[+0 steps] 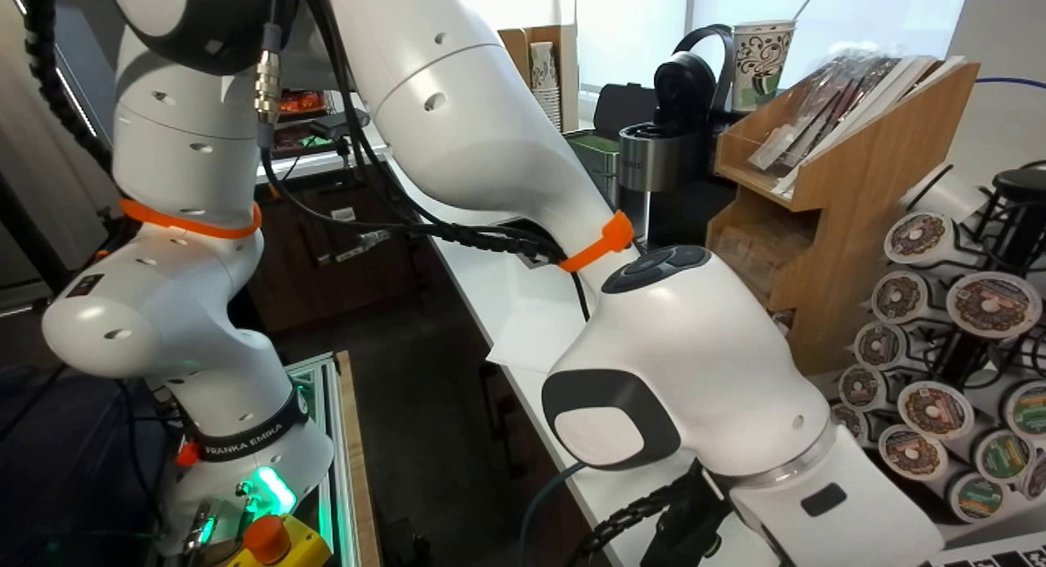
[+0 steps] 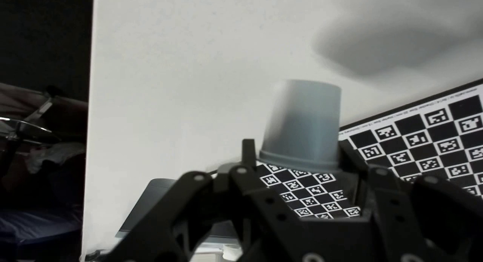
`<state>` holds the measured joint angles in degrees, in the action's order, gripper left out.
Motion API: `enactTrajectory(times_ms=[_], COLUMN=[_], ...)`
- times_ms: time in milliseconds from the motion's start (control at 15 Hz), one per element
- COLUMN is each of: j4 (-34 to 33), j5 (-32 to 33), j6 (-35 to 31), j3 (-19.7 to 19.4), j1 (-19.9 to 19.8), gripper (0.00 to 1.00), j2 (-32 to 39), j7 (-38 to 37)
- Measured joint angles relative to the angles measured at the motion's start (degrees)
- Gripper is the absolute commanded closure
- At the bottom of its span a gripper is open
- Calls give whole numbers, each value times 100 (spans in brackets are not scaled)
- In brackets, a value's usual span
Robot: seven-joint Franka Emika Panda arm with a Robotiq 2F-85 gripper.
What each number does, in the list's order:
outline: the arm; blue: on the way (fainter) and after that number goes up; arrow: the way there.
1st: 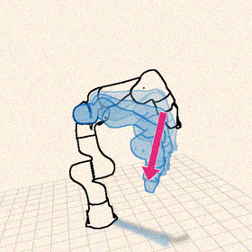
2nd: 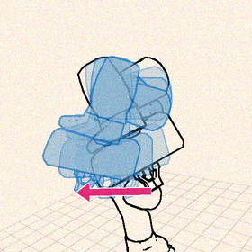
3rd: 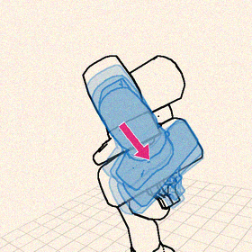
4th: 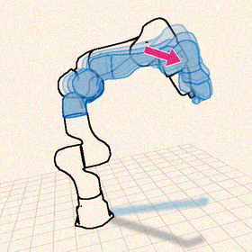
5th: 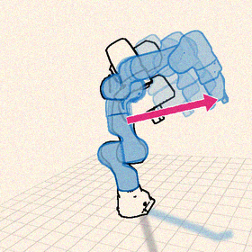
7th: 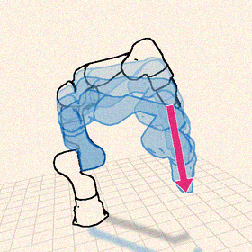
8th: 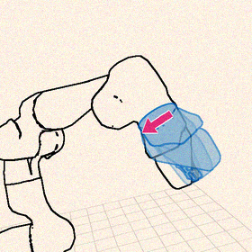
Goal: Put the white object upright
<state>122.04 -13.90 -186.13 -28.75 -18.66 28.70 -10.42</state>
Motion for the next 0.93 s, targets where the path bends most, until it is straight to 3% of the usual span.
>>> enactTrajectory(times_ms=[267,333,400,467,667,933], j4=[173,188,199,212,257,266], j5=[-88,-114,-140,-166,-256,-348], j6=[-173,-174,-174,-174,-174,-174], j3=[-418,-502,-579,-650,-839,-1016], j1=[444,539,621,701,916,1127], gripper=[71,64,31,20,1,0], j2=[34,49,65,80,118,170], j7=[-67,-76,-81,-86,-90,-92])
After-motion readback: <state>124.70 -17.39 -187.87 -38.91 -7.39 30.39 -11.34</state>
